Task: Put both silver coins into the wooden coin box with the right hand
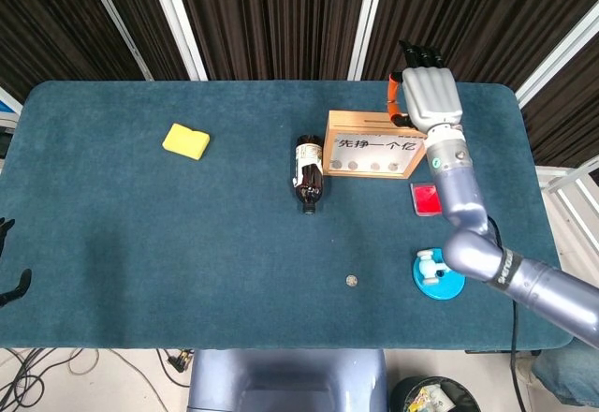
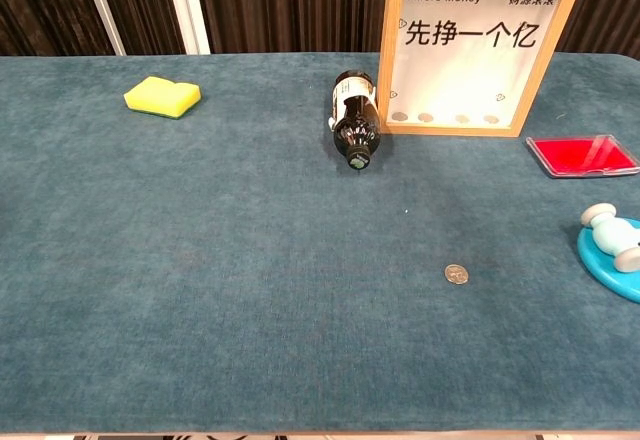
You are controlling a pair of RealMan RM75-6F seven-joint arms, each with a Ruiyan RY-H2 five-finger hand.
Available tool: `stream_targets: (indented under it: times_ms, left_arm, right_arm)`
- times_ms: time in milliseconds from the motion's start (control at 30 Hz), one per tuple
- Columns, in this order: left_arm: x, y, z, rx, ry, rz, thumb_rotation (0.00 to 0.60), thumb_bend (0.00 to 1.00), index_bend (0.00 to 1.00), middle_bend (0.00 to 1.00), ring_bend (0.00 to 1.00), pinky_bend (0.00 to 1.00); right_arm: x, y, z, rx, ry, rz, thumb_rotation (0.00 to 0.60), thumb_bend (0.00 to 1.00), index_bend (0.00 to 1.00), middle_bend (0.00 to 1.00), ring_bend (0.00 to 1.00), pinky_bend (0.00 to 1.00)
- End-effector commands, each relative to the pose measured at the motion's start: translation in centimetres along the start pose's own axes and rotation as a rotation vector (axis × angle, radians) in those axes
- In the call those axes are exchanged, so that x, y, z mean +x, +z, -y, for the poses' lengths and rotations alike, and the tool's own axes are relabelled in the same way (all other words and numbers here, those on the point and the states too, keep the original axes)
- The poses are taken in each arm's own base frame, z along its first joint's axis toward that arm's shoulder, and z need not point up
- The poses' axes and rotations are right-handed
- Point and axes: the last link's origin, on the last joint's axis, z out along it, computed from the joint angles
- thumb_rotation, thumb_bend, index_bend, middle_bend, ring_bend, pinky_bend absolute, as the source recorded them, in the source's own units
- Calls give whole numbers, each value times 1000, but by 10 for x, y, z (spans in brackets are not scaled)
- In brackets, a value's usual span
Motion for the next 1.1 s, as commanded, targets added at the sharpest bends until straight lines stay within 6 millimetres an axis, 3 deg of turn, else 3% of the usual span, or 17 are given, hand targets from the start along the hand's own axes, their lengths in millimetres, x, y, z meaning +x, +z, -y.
stream_targets:
  times_ms: [33, 433, 1100]
  left_arm:
    - [0, 1, 0, 11, -10, 3, 600, 396, 53, 0, 0, 0]
    - [-1, 2, -2, 21, -54, 18, 600, 397, 53, 0, 0, 0]
    - [1, 2, -1, 26, -68, 23, 600, 396, 51, 0, 0, 0]
  right_arm:
    - [-7, 12, 8, -8, -14, 45, 600, 517, 762, 3, 0, 0]
    - [-31, 25, 13, -27, -7, 163, 600, 516, 762, 3, 0, 0]
    - [-25, 22, 15, -47, 14, 185, 600, 517, 762, 3, 0, 0]
